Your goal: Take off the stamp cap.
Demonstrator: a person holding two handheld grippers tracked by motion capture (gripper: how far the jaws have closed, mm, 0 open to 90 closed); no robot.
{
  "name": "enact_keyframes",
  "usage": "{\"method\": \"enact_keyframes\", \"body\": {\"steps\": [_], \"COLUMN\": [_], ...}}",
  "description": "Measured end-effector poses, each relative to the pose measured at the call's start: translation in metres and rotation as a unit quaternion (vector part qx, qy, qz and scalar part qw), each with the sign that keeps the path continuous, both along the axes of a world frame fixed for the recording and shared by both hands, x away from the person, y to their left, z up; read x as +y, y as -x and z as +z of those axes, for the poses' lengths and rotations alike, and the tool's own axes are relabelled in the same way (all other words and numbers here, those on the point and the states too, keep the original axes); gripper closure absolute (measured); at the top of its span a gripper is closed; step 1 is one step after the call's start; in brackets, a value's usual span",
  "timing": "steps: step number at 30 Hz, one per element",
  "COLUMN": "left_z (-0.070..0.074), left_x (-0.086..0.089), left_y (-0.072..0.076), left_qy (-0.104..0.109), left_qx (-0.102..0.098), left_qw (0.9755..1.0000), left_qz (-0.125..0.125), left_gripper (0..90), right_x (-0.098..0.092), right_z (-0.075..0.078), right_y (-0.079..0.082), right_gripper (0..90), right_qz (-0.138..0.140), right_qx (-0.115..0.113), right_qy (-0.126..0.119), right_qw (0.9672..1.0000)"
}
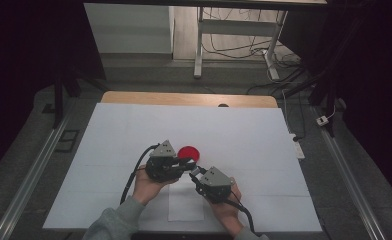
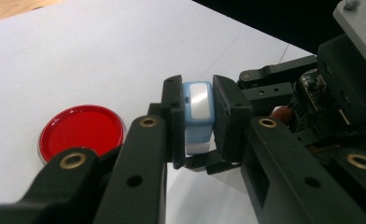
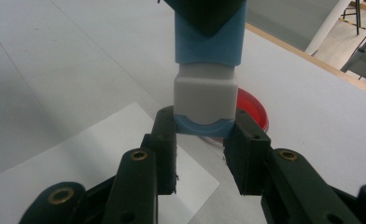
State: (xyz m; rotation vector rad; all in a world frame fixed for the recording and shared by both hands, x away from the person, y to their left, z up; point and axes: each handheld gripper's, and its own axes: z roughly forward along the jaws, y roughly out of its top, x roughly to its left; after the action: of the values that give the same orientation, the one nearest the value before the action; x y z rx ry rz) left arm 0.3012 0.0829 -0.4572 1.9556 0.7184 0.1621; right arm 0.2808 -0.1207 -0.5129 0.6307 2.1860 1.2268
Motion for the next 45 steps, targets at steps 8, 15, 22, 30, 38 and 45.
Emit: {"method": "enact_keyframes", "body": {"steps": [8,15,22,30,38,45], "left_z": [-0.001,-0.002,-0.002,-0.002,-0.002,0.008], "left_x": [0.000,0.000,0.000,0.001,0.001,0.015], "left_y": [-0.001,-0.001,-0.001,-0.001,-0.001,0.001], "left_qy": [-0.001,0.001,0.001,0.007,0.010,0.002], "left_qx": [0.006,0.008,0.010,0.009,0.009,-0.036], "left_qw": [1.0000,1.0000,1.0000,0.9999,0.9999,0.9982], "left_qz": [-0.003,-0.003,-0.002,0.001,0.002,0.048], "left_gripper": [75.9,75.9,75.8,75.7,75.8,76.4], "right_x": [-0.001,-0.001,-0.002,-0.003,-0.002,-0.001], "right_z": [0.002,0.003,0.004,0.004,0.001,-0.004], "right_y": [-0.001,-0.002,-0.003,-0.003,-0.001,0.000], "right_gripper": [65.5,65.5,65.6,65.6,65.6,65.8], "right_qz": [0.013,0.020,0.023,0.023,0.003,0.018], "right_qx": [-0.011,-0.013,-0.012,-0.013,0.001,-0.008], "right_qy": [0.035,0.048,0.053,0.045,0.015,0.074], "right_qw": [0.9993,0.9985,0.9982,0.9986,0.9999,0.9971]}}
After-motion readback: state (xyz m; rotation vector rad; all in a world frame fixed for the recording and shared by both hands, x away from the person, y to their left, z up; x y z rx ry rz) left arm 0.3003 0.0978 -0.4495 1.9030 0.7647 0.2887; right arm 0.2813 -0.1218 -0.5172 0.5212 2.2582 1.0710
